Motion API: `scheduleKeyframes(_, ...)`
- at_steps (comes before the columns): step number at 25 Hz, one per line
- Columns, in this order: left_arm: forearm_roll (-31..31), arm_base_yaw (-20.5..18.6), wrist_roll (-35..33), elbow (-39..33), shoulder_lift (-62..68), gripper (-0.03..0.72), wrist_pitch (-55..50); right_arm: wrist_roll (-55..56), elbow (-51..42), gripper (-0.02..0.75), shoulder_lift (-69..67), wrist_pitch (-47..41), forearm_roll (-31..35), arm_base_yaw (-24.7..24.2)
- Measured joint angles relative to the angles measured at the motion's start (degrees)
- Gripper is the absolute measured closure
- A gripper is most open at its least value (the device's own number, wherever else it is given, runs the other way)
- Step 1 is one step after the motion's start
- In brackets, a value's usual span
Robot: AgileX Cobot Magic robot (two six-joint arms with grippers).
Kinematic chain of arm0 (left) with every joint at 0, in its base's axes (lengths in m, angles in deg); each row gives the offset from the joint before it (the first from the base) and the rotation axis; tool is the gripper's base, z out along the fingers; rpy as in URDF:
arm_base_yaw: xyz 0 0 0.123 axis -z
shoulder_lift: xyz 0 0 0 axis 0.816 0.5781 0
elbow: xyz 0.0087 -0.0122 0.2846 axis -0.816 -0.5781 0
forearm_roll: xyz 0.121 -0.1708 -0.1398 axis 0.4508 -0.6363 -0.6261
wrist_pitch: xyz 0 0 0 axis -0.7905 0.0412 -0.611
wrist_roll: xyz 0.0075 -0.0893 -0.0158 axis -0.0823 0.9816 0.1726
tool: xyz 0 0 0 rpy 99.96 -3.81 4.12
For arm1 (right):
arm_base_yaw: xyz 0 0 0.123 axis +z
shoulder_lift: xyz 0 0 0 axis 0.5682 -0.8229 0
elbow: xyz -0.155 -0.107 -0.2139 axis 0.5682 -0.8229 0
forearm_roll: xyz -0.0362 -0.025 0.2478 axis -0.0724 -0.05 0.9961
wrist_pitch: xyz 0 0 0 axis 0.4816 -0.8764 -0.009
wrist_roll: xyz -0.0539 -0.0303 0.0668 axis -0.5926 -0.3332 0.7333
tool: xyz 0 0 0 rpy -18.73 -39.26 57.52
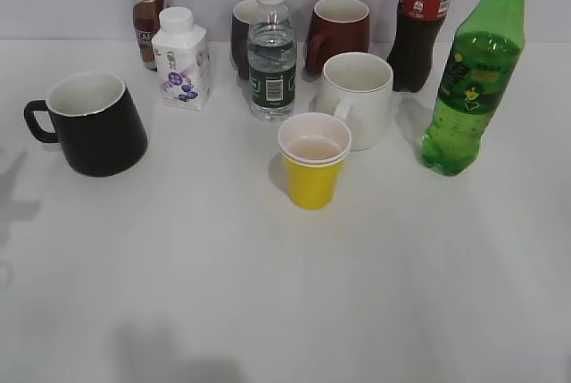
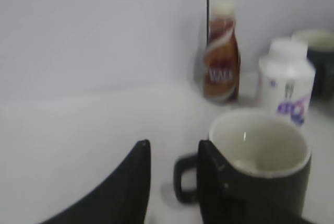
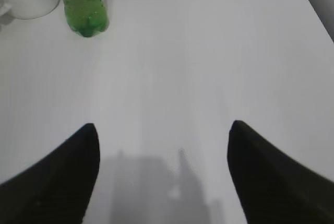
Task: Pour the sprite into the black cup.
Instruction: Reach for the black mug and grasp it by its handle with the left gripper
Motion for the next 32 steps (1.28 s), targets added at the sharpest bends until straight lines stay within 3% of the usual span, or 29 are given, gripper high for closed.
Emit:
scheduleKeyframes(5, 0.0, 0.0, 0.0, 0.0, 18.1, 0.433, 8.4, 0.0, 0.0, 0.167, 0.0, 0.0, 0.0, 0.0)
scheduleKeyframes(9, -0.1, -0.1, 0.0, 0.1, 30.5, 0.379, 24.9, 0.0, 0.0, 0.167, 0.0, 0.0, 0.0, 0.0)
scheduleKeyframes(12, -0.2, -0.1, 0.0, 0.9, 36.6, 0.363, 30.5, 0.0, 0.0, 0.167, 0.0, 0.0, 0.0, 0.0)
scheduleKeyframes(17, -0.3, -0.1, 0.0, 4.4, 40.0, 0.360, 31.7, 0.0, 0.0, 0.167, 0.0, 0.0, 0.0, 0.0)
scheduleKeyframes(23, -1.4, -0.1, -0.1, 11.9, 41.3, 0.359, 23.7, 0.0, 0.0, 0.167, 0.0, 0.0, 0.0, 0.0)
scheduleKeyframes(29, 1.1, -0.1, -0.1, 17.3, 46.0, 0.362, 22.4, 0.0, 0.0, 0.167, 0.0, 0.0, 0.3, 0.0)
scheduleKeyframes(32, 3.7, -0.1, -0.1, 19.3, 47.7, 0.432, 22.3, 0.0, 0.0, 0.167, 0.0, 0.0, 0.3, 0.0)
